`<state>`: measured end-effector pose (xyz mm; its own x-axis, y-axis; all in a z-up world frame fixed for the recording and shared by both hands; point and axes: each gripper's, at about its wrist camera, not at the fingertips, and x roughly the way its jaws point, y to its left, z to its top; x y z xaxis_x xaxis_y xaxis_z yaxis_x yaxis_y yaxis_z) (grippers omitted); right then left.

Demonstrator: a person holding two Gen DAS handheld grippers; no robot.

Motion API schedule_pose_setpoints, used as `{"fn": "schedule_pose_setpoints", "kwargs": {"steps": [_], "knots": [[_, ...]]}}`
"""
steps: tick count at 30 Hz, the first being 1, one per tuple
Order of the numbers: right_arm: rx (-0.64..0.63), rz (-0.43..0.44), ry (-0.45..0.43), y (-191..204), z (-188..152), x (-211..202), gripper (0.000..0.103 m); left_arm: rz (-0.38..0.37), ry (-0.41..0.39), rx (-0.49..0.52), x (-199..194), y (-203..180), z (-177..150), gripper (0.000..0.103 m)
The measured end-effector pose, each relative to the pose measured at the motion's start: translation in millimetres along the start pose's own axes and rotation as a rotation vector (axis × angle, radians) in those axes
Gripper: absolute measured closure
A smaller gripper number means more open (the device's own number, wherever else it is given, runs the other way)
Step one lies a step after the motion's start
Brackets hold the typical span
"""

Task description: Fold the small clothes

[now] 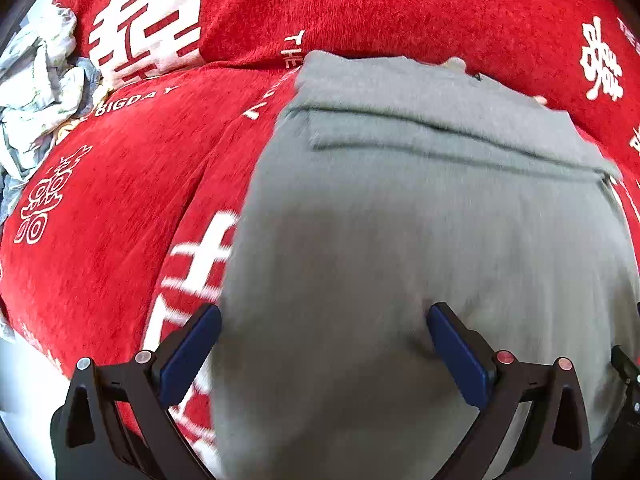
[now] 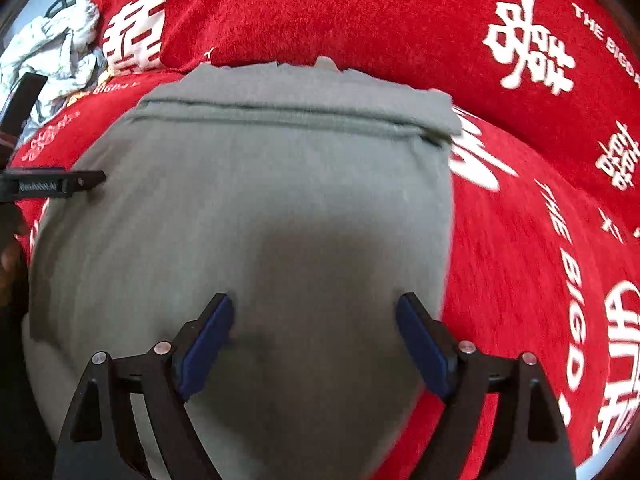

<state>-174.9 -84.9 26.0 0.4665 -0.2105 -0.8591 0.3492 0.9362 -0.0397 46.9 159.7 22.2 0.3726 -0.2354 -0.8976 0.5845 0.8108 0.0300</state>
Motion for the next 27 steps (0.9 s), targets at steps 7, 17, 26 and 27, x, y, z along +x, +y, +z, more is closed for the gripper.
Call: {"fn": "schedule_pose_setpoints", "kwargs": {"steps": [7,17,26,27], "knots": [[0.055,-0.03,0.109,1.5,-37.8,-8.8,0.001,0.006,0.019,0.003,-11.5,11.7,-33.8,0.0],[-0.124,0.054,-0.008,85.9,9.6,-20.9,0.001,-0.011,0.025,0.154,-17.9,-29.1,-57.0,0.0],[-0.103,-0.008,0.075,31.7,-34.7,-19.5,0.001,-0.065,0.129,0.014,-9.3,31.9,-67.4,0.0],[-0.106,-0.041,0.091,23.0,-40.7,-23.9,0.0,-0.061,0.134,0.019,-10.0,32.6,-67.9,0.0]]}}
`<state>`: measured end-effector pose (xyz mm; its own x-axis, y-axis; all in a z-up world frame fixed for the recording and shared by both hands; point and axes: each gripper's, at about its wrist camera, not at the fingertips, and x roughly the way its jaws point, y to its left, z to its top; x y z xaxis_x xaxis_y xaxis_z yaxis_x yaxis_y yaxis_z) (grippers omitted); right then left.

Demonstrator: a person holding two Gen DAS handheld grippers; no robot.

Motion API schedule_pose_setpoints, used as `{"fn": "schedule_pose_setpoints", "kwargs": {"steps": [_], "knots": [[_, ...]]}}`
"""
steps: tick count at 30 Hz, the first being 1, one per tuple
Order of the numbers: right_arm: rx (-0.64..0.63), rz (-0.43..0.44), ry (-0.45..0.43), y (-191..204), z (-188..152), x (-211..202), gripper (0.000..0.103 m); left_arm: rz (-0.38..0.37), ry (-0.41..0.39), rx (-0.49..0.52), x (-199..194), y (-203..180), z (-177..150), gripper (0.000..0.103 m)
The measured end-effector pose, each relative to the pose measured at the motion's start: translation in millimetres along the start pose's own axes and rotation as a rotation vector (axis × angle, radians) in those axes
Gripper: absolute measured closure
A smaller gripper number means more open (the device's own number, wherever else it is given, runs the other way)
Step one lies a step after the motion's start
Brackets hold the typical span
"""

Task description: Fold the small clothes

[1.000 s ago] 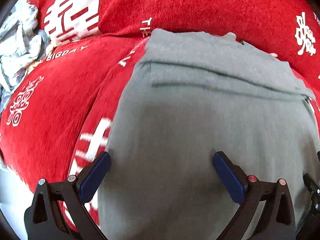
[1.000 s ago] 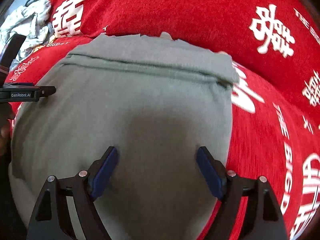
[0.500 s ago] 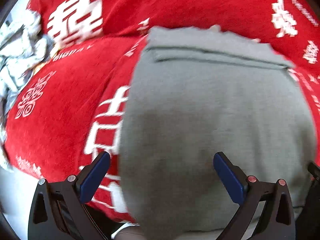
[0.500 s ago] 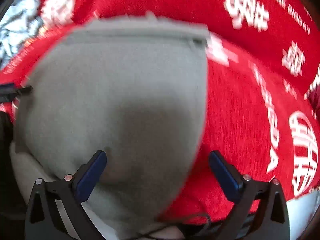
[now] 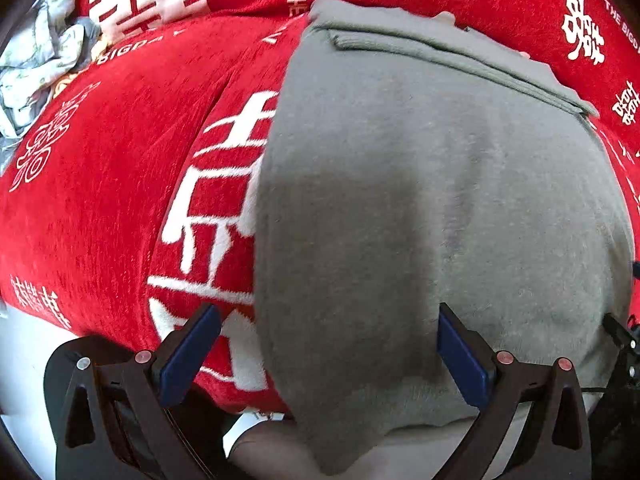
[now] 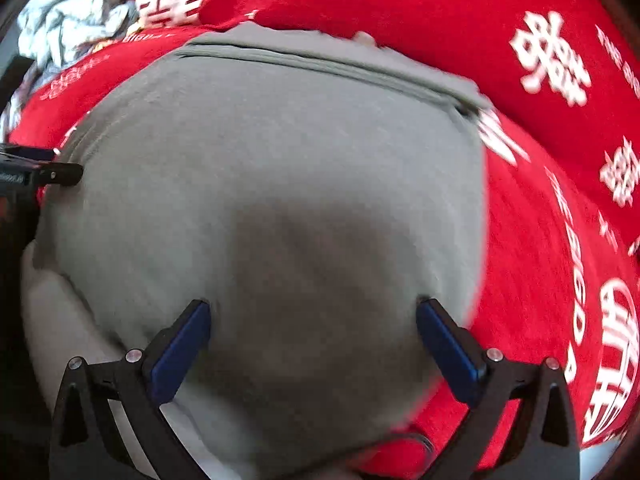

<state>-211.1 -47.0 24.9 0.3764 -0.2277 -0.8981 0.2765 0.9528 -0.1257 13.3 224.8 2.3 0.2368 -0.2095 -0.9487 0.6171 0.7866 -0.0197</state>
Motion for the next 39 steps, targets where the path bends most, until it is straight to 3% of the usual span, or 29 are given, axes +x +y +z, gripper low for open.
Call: {"fn": "schedule_pose_setpoints", "kwargs": {"steps": [1,4,6,8,11,14,16,18,25,26,29,31,32,33,35,36,39], "knots": [[-0.009,-0.066,0.043,-4.5,-6.1,0.3,0.0,0.009,0.005,0.014,-1.4,0.1,-1.4,0.0],[0.117,-0.013,0.122,-38.1,-26.6,-4.3,0.0,0.02,0.016,0.049,-10.1,3.0,-8.9,0.0],[0.167,-0.091,0.172,-54.8,-36.7,-10.7,0.0,0.03,0.041,0.039,-19.6,12.2,-16.9,0.0],[0.186,-0.117,0.168,-64.9,-43.7,-24.0,0.0,-0.014,0.062,0.006,-26.8,27.9,-25.4,0.0],[0.247,0.034,0.099,-65.9,-48.5,-49.0,0.0,-0.123,0.131,-0.014,-21.4,35.8,-33.6,0.0],[0.301,0.249,0.062,-53.0,-43.4,-52.4,0.0,-0.097,0.172,0.026,-10.1,24.0,-39.3,0.0],[0.356,0.349,0.083,-47.1,-42.2,-45.0,0.0,-0.097,0.211,0.063,-1.0,11.7,-41.7,0.0],[0.413,0.423,0.127,-44.9,-49.4,-35.1,0.002,-0.119,0.245,0.089,7.1,3.7,-43.9,0.0],[0.488,0.55,0.204,-43.1,-68.7,-13.6,0.019,-0.166,0.299,0.087,30.8,-0.9,-42.3,0.002],[0.482,0.553,0.221,-39.1,-67.5,-5.9,0.023,-0.158,0.3,0.09,32.3,-1.7,-43.7,0.014],[0.45,0.522,0.304,-19.7,-64.0,13.2,0.028,-0.144,0.305,0.091,36.1,-9.8,-45.1,0.023],[0.437,0.527,0.359,-9.3,-63.7,25.0,0.041,-0.157,0.303,0.084,36.2,-17.6,-48.9,0.035],[0.43,0.521,0.371,-5.2,-63.8,28.7,0.05,-0.165,0.302,0.081,33.8,-18.8,-52.6,0.045],[0.413,0.51,0.371,-1.1,-61.4,29.7,0.067,-0.172,0.303,0.082,31.4,-17.6,-53.4,0.063],[0.388,0.548,0.361,1.4,-61.3,28.6,0.095,-0.186,0.315,0.086,30.3,-18.7,-57.9,0.085],[0.365,0.551,0.35,6.3,-59.6,26.1,0.095,-0.183,0.316,0.084,28.5,-16.2,-59.9,0.091],[0.332,0.56,0.306,10.9,-59.2,16.4,0.095,-0.19,0.308,0.073,21.7,-7.3,-63.7,0.093]]}}
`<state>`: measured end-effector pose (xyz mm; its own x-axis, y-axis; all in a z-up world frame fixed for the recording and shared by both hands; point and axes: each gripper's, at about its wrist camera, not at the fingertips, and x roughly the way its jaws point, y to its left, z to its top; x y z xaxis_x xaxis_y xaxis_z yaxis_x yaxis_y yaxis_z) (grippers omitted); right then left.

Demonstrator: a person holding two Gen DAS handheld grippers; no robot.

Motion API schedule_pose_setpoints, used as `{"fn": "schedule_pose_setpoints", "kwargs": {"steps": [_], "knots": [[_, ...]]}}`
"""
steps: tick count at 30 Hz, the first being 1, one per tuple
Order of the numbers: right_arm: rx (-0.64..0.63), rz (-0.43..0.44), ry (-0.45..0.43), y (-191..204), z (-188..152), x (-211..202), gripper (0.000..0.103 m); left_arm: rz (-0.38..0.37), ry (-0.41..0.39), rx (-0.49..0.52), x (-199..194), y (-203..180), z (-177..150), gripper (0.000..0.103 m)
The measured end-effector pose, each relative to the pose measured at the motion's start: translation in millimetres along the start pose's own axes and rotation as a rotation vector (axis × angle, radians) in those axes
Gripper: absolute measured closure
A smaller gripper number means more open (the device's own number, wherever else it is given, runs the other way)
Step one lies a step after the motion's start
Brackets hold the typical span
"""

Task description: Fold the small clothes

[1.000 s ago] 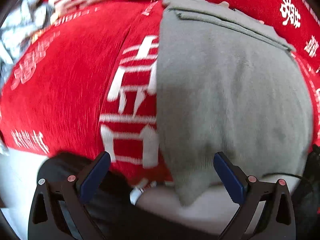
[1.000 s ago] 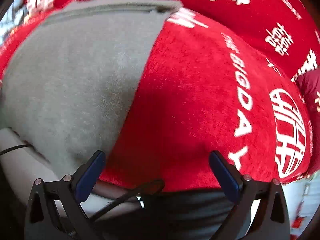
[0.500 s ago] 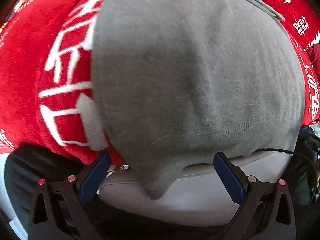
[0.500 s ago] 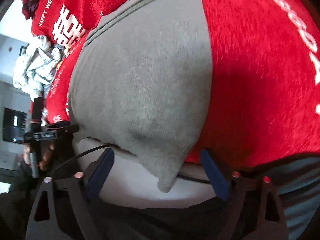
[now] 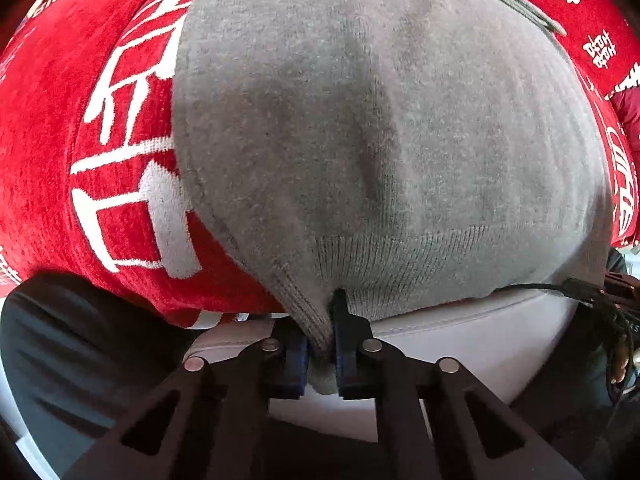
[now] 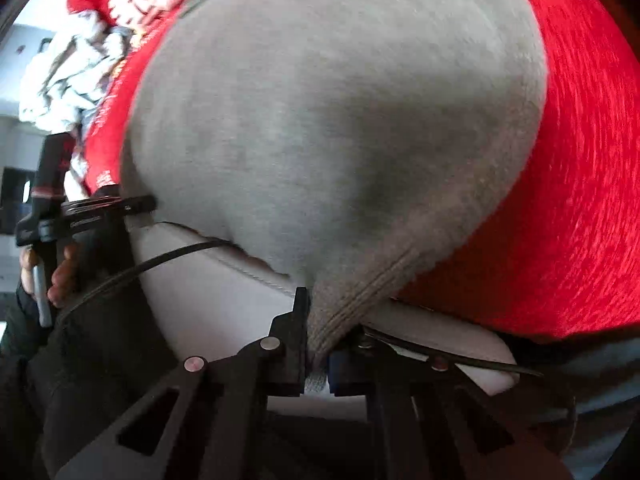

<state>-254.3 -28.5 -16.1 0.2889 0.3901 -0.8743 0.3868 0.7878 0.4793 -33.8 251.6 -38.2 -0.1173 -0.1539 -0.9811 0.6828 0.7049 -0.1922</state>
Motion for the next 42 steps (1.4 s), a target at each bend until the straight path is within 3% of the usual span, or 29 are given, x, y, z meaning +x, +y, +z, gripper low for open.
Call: {"fn": "schedule_pose_setpoints", "kwargs": {"steps": [5,11,15,22,31,42], "knots": [[-0.01,0.089,-0.096,0.0,-4.6,-26.4,0.095,-0.031,-0.055,-0.002,-24.4,10.2,-18.1,0.093],[-0.027,0.194,-0.233,-2.7,-6.2,-55.9,0.096,-0.117,-0.176,-0.04,-55.8,27.9,-29.5,0.093],[-0.04,0.252,-0.346,-0.3,-3.4,-74.9,0.096,-0.174,-0.302,-0.067,-84.9,36.2,-24.9,0.093],[-0.046,0.39,-0.528,2.6,-1.2,-112.0,0.096,-0.216,-0.418,-0.089,-117.0,79.9,-10.0,0.093],[-0.06,0.363,-0.582,-2.3,19.9,-134.9,0.096,-0.253,-0.498,-0.112,-129.0,56.4,21.9,0.094],[-0.058,0.334,-0.65,-4.4,82.9,-158.1,0.096,-0.27,-0.582,-0.11,-157.3,42.0,86.9,0.094]]}}
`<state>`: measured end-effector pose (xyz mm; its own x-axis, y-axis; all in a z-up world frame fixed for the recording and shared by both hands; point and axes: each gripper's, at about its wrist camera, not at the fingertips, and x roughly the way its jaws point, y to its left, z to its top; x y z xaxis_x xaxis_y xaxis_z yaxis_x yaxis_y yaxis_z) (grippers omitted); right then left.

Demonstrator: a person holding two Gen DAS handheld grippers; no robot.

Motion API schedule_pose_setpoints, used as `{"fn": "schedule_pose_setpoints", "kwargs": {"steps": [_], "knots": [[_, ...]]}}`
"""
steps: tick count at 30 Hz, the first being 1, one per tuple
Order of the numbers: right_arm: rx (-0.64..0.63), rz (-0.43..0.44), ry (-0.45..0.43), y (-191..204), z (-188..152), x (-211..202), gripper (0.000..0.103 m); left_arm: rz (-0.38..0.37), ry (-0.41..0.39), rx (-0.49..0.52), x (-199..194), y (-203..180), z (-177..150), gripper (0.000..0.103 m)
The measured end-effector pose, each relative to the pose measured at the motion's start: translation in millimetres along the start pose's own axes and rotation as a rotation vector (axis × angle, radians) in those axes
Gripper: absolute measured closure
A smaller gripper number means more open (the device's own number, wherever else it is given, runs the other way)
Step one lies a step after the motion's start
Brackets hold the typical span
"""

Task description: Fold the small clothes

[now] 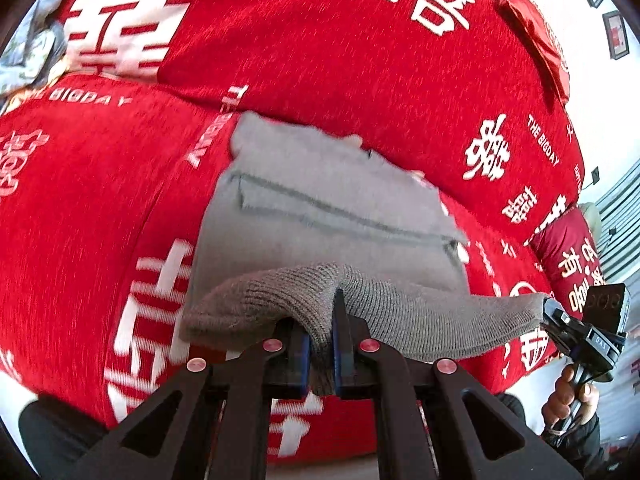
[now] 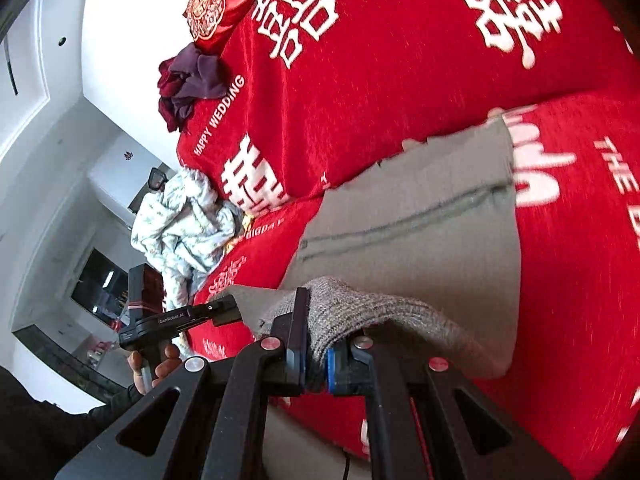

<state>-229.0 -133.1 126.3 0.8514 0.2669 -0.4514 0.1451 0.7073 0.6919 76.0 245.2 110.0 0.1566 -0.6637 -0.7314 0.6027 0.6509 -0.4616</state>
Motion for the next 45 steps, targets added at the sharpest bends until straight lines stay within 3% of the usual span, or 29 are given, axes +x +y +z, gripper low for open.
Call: {"fn": "schedule_pose_setpoints", "kwargs": {"steps": [8,15,22,28,31,32,33,34,35,36,38,40,43,45], "knots": [[-0.014,-0.027,-0.064,-11.7,60.4,23.0,0.096,-0.005,-0.058,0.009,24.8,-13.1,64.9,0.094],[0.0,-0.074,-0.091,-43.0,123.7,72.2,0.096,0.015,-0.068,0.002,73.6,-10.9,133.2,0.094],[0.06,-0.186,-0.074,-94.1,179.1,137.2,0.096,0.091,0.01,-0.002,160.1,5.2,188.6,0.094],[0.125,-0.359,0.059,-151.2,203.2,205.7,0.096,0.195,0.149,-0.124,239.9,38.4,210.5,0.094],[0.151,-0.436,0.144,-171.2,200.3,225.7,0.089,0.146,0.186,-0.174,244.8,46.1,211.8,0.08],[0.155,-0.447,0.146,-173.5,198.8,225.0,0.078,0.125,0.183,-0.179,239.7,46.1,212.4,0.067],[0.158,-0.444,0.118,-173.6,198.2,218.6,0.059,0.117,0.174,-0.18,233.9,46.2,212.9,0.045],[0.159,-0.439,0.091,-173.0,198.7,212.6,0.047,0.119,0.145,-0.18,222.9,46.4,213.6,0.035],[0.159,-0.446,0.053,-170.6,199.1,201.9,0.024,0.127,0.097,-0.184,210.3,47.2,213.7,0.021],[0.156,-0.457,0.009,-168.5,199.3,190.8,0.014,0.14,0.059,-0.188,200.9,47.7,214.1,0.016],[0.149,-0.447,-0.075,-163.6,200.4,165.4,0.014,0.143,0.034,-0.191,185.3,48.2,214.5,0.016],[0.145,-0.444,-0.094,-159.6,201.2,150.9,0.014,0.135,0.023,-0.204,172.2,50.3,215.6,0.016],[0.041,-0.471,-0.066,-141.3,203.5,148.6,0.014,0.131,0.001,-0.162,163.8,39.4,213.0,0.016],[-0.044,-0.476,-0.01,-127.2,202.7,164.1,0.014,0.149,0.038,-0.108,178.6,25.6,210.2,0.016]]}}
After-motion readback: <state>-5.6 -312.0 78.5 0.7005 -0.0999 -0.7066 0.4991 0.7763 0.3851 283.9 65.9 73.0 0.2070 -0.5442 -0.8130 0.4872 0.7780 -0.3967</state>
